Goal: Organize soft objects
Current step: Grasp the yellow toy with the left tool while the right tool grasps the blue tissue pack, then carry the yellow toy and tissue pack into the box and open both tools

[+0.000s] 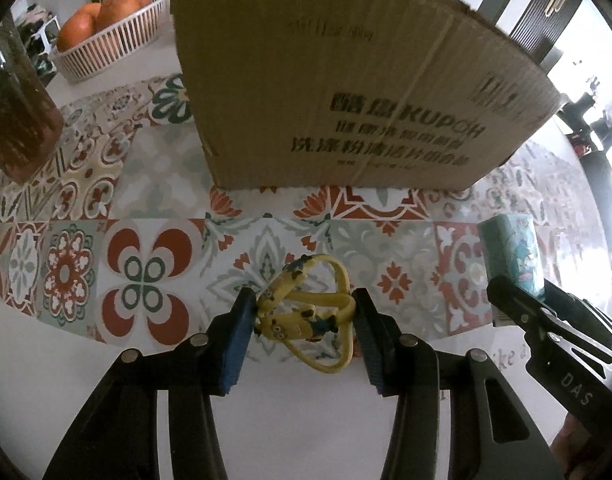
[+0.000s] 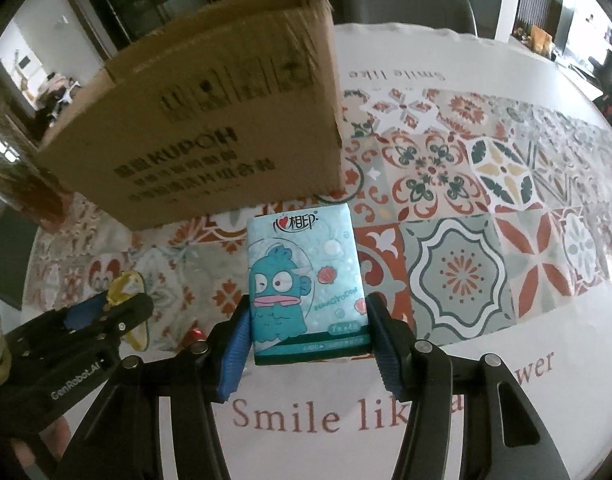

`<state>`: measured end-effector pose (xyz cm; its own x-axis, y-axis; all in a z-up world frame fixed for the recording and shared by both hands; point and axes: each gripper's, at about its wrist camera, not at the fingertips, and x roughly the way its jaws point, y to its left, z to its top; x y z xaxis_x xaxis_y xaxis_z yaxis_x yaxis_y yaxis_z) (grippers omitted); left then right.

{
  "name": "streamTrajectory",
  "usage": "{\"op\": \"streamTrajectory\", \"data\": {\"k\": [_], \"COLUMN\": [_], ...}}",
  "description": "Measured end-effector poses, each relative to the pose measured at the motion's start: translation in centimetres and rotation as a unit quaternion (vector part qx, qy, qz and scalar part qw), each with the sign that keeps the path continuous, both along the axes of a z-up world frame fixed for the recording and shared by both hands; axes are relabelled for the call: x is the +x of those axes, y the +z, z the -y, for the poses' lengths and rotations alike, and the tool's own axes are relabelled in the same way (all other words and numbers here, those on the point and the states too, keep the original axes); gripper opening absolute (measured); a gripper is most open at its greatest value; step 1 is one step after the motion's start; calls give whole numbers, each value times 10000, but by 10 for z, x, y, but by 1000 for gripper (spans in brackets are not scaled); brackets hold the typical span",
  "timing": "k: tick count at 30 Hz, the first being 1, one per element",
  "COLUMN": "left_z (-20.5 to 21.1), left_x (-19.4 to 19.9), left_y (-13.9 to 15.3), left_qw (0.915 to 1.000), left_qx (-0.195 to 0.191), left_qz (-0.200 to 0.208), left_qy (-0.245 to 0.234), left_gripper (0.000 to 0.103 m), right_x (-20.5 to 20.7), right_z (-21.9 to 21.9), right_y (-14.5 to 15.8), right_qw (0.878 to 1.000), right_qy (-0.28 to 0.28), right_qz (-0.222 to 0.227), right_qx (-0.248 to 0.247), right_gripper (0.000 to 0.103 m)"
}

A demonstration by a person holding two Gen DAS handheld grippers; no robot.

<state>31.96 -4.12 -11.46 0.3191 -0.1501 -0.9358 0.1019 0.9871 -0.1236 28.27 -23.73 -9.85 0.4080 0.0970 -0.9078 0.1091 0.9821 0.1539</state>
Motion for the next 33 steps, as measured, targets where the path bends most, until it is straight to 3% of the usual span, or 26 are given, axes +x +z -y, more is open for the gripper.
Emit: {"op": "streamTrajectory", "data": {"k": [15,33], "left_z": [-6,-6], "left_x": [-28,-39], "left_y": [77,137], "left_qw": [9950,9819], "left_qx": [-227,-292], "left_qz": [963,1835], "left_qy": [-95,-363], "left_gripper": [48,48], "right_x": [-18,-18], "right_z": [-12,-18], "right_y": [59,116], "right_qw": [9973,9877], "right_qy": [102,245], "right_qz": [709,1542], "right_qx": [129,56], "right_gripper": [56,55]}}
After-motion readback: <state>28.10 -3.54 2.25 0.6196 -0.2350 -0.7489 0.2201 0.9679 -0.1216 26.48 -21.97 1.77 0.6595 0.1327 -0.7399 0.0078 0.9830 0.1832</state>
